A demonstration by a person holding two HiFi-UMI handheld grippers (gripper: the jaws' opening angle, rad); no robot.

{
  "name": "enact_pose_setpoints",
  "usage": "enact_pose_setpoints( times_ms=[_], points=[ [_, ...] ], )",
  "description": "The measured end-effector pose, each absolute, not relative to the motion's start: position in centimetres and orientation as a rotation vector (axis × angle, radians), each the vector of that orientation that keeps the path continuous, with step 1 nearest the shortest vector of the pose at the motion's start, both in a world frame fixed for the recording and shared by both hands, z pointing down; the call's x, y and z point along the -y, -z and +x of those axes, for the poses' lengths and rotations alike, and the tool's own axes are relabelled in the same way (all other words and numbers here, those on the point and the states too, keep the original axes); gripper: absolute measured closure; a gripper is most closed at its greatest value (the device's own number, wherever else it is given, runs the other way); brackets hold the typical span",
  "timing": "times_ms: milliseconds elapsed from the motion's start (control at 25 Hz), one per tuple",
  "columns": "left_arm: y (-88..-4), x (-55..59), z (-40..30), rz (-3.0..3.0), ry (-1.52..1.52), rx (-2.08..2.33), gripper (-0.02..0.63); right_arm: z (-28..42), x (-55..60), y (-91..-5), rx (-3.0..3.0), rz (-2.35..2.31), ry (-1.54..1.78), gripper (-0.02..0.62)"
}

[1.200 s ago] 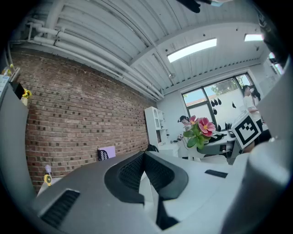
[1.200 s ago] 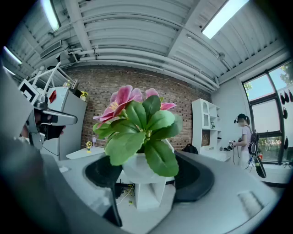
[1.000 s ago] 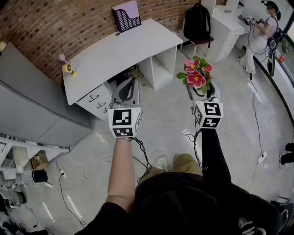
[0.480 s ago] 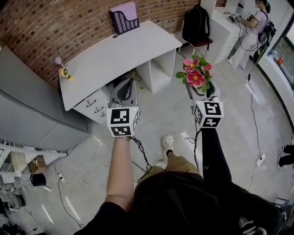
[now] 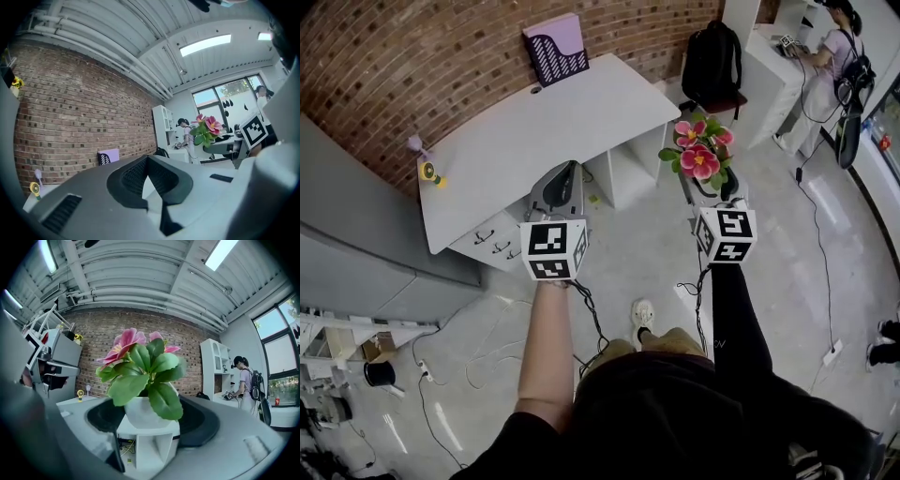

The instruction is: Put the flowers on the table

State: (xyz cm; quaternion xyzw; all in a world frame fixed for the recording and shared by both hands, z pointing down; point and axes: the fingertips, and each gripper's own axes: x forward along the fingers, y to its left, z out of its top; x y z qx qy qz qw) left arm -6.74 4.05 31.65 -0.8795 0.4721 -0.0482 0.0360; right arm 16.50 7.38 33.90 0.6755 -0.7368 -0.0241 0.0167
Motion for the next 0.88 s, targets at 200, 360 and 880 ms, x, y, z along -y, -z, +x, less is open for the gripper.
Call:
enact_pose_setpoints(
  times_ms=[200, 360, 880],
  points=[
    [-31.8, 1.0, -4.6, -2.675, 0.173, -1.488, 0.598, 18.6, -1.5, -34.1, 2.347, 2.079, 0.048, 0.261],
    [-31.9, 4.1, -3.6, -2.658, 0.174, -1.514, 0.600, 19.4, 2.7, -34.3, 2.399, 2.052, 0.044, 0.261],
    [-32.3, 10.9, -4.2, -2.606, 0.162, -1.624, 0.598, 19.9, 9.8, -35.1, 2.478, 2.026, 0.036, 0.261]
  ],
)
